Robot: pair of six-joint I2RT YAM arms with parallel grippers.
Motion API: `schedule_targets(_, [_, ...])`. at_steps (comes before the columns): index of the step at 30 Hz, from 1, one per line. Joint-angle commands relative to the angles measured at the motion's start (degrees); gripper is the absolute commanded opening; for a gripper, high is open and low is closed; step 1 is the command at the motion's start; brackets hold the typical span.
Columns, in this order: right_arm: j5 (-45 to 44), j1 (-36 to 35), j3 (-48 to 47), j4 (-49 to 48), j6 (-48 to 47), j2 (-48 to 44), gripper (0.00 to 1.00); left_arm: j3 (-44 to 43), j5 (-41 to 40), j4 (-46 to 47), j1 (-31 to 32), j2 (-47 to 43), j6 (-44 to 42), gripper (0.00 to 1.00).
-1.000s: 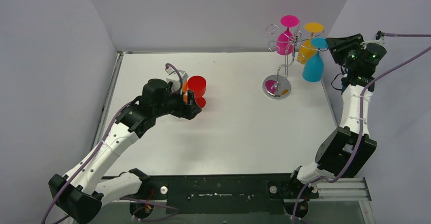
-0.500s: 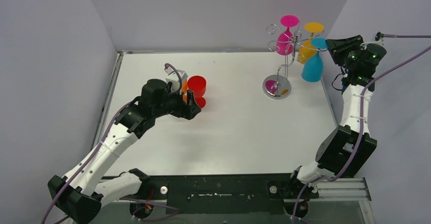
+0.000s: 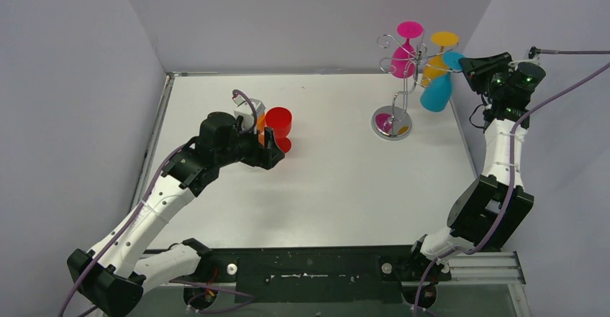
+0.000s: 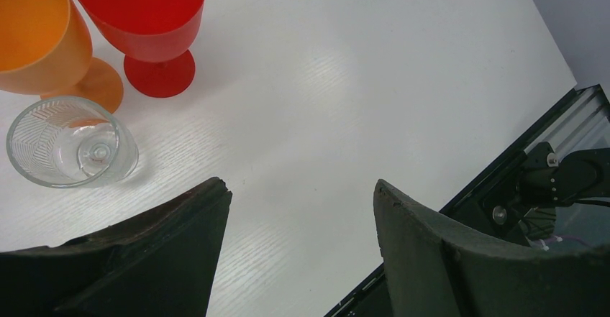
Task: Take the wine glass off the wine glass rack
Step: Pick up the wine glass from the wine rack.
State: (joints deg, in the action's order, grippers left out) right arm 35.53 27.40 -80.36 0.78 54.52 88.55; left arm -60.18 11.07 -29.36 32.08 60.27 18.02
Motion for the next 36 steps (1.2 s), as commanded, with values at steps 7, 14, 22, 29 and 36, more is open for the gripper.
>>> schedule_targets(7, [0.86,0.23,-2.61,-2.48,-0.32,0.1,0.16,-1.34,1.72,1.41,-0.26,-1.12,0.53,0.7])
schedule_targets(14, [0.59,0.23,-3.13,-2.71,-0.57,-0.44,0.18,-1.21,1.78,1.3,-0.26,-1.13,0.44,0.7])
schedule_targets(22, [1.45,0.21,-3.2,-3.09,-0.76,0.11,0.26,-0.99,2.07,1.21,-0.28,-1.22,0.44,0.7])
schedule_targets(29, [0.67,0.21,-3.94,-2.99,-0.55,0.6,0.28,-1.43,2.63,1.26,-0.26,-0.86,0.38,0.7])
schedule_targets(36, [-1.07,0.16,-4.64,-1.49,-1.02,1.2,0.27,-1.51,3.19,1.48,-0.26,-0.43,0.52,0.7])
